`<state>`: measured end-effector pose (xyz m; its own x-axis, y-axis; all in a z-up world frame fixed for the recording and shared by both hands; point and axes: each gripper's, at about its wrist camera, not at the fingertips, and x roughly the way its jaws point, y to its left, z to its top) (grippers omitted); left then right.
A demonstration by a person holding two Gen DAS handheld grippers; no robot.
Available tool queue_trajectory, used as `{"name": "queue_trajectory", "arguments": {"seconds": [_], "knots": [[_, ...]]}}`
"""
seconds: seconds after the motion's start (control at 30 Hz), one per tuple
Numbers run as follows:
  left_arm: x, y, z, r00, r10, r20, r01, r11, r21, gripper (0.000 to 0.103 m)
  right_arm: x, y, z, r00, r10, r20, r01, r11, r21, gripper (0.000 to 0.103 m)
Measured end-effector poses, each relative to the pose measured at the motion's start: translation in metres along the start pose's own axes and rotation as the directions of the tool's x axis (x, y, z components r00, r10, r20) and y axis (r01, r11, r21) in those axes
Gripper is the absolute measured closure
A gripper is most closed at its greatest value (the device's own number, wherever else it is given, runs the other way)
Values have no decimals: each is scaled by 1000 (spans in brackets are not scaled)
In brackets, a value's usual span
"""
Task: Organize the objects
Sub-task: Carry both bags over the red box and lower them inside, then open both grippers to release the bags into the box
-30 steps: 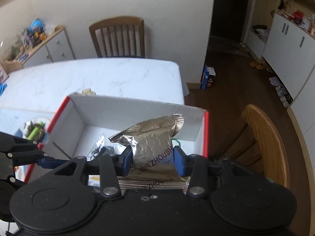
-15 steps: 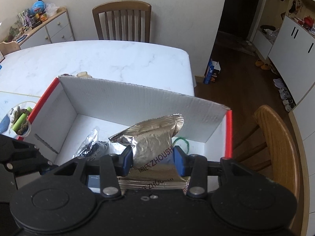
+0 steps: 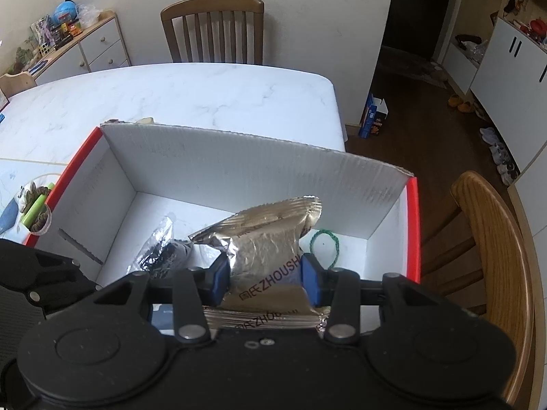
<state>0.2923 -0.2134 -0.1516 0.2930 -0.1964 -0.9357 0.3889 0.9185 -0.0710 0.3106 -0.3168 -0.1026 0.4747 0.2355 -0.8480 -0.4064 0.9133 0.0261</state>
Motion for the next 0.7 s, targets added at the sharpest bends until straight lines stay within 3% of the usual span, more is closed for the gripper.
{"name": "queue_trajectory", "arguments": {"seconds": [0.13, 0.3, 0.7], "knots": [[-4, 1, -1, 1000, 7, 7, -7, 1000, -10, 47, -2, -1, -2, 1000, 14, 7, -14, 1000, 8, 56], [-13, 2, -4, 999, -5, 36, 6, 1000, -28, 37, -11, 0, -3, 999, 24, 36, -24, 1000, 3, 40], [-35, 6, -8, 994, -31, 100, 34, 999, -30, 36, -44, -5, -4, 996, 57, 75, -59, 998, 20, 36]]}}
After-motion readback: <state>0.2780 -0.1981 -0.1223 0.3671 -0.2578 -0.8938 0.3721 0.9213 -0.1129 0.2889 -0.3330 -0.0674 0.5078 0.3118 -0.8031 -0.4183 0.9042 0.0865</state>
